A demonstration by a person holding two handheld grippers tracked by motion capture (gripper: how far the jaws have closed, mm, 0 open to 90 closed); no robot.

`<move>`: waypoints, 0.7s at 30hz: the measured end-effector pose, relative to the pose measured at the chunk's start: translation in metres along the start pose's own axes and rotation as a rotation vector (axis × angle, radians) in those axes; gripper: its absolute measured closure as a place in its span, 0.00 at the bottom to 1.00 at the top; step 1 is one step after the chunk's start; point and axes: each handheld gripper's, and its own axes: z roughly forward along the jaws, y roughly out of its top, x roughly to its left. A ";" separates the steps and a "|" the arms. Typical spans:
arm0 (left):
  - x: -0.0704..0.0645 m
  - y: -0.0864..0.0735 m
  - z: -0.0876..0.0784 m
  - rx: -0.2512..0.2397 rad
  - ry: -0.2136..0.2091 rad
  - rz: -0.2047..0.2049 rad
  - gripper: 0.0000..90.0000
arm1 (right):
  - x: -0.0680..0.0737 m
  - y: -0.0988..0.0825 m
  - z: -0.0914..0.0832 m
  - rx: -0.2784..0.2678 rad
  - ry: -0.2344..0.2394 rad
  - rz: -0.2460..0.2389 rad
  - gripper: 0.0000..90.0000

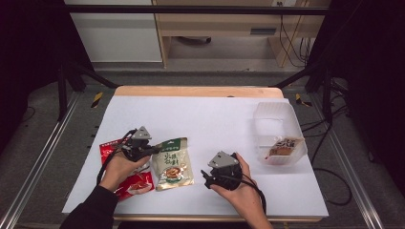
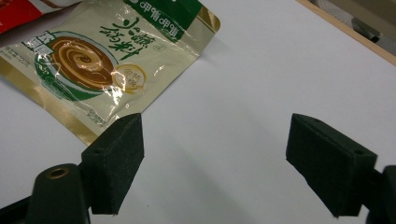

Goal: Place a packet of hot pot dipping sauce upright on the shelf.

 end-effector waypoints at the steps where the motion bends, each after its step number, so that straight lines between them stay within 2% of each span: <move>1: -0.001 0.002 -0.002 -0.004 0.003 0.011 1.00 | -0.001 0.001 0.000 0.001 0.005 -0.002 0.21; 5: -0.006 0.014 -0.012 -0.028 0.001 0.035 1.00 | -0.006 0.007 -0.002 0.006 -0.001 -0.029 0.19; 11: -0.014 0.028 -0.023 -0.054 -0.011 0.070 1.00 | -0.020 0.012 -0.001 0.051 0.039 -0.036 0.12; 14: -0.018 0.034 -0.028 -0.074 -0.023 0.082 1.00 | -0.027 0.016 -0.002 0.069 0.042 -0.047 0.14; 17: -0.024 0.042 -0.034 -0.087 -0.029 0.112 1.00 | -0.034 0.023 -0.006 0.062 0.055 -0.048 0.18; 21: -0.032 0.050 -0.041 -0.102 -0.042 0.143 1.00 | -0.040 0.036 -0.012 0.065 0.067 -0.090 0.19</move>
